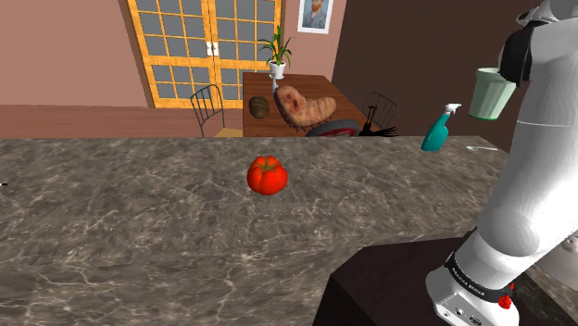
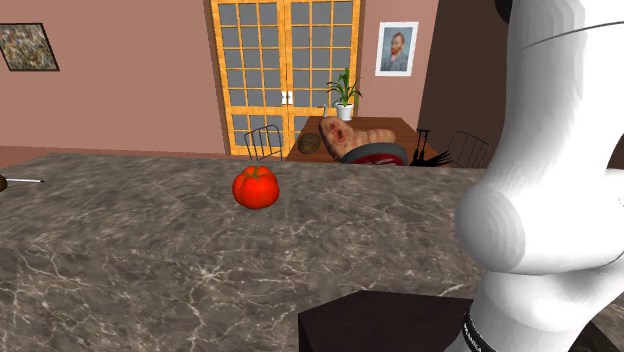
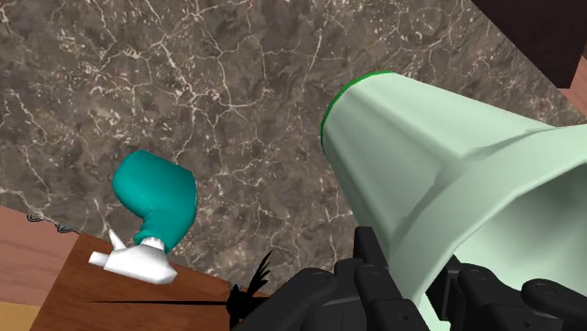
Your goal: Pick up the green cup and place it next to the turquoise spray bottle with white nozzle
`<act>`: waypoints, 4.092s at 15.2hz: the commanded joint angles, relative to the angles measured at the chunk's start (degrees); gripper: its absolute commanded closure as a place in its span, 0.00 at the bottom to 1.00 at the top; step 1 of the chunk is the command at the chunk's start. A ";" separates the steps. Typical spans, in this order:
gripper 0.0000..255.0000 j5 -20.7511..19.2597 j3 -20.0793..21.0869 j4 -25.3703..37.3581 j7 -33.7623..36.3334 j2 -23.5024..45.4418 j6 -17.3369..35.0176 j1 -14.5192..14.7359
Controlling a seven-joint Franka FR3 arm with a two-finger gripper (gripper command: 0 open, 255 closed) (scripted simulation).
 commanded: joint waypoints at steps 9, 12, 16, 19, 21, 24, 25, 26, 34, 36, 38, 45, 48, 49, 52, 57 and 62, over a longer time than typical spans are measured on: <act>1.00 -4.16 -3.43 -12.60 -0.42 -3.86 9.93 9.18; 1.00 -4.89 -4.16 -15.73 -0.59 -4.60 12.60 11.10; 1.00 -5.55 -4.91 -19.55 -0.93 -5.29 15.96 13.12; 1.00 -5.79 -5.27 -22.19 -1.30 -5.56 18.35 14.23; 1.00 -5.83 -5.42 -23.84 -1.60 -5.62 19.87 14.78; 1.00 -5.72 -5.48 -26.17 -2.16 -5.52 22.07 15.33; 1.00 -5.64 -5.45 -26.91 -2.37 -5.44 22.78 15.44; 1.00 -5.53 -5.41 -27.64 -2.60 -5.34 23.48 15.52; 1.00 -3.99 -4.27 -32.82 -4.79 -3.79 28.67 15.06; 1.00 -3.44 -3.79 -33.96 -5.44 -3.23 29.88 14.70; 1.00 -2.82 -3.24 -35.04 -6.11 -2.61 31.05 14.26; 1.00 -0.25 -0.88 -38.35 -8.65 -0.07 34.89 12.27; 1.00 1.00 0.31 -39.57 -9.80 1.16 36.44 11.25; 1.00 1.43 0.72 -39.94 -10.19 1.59 36.94 10.90; 1.00 2.16 1.42 -40.53 -10.83 2.30 37.74 10.31; 1.00 2.16 1.42 -40.53 -10.83 2.30 37.74 10.31; 0.00 2.16 1.42 -40.53 -10.83 2.30 37.74 10.31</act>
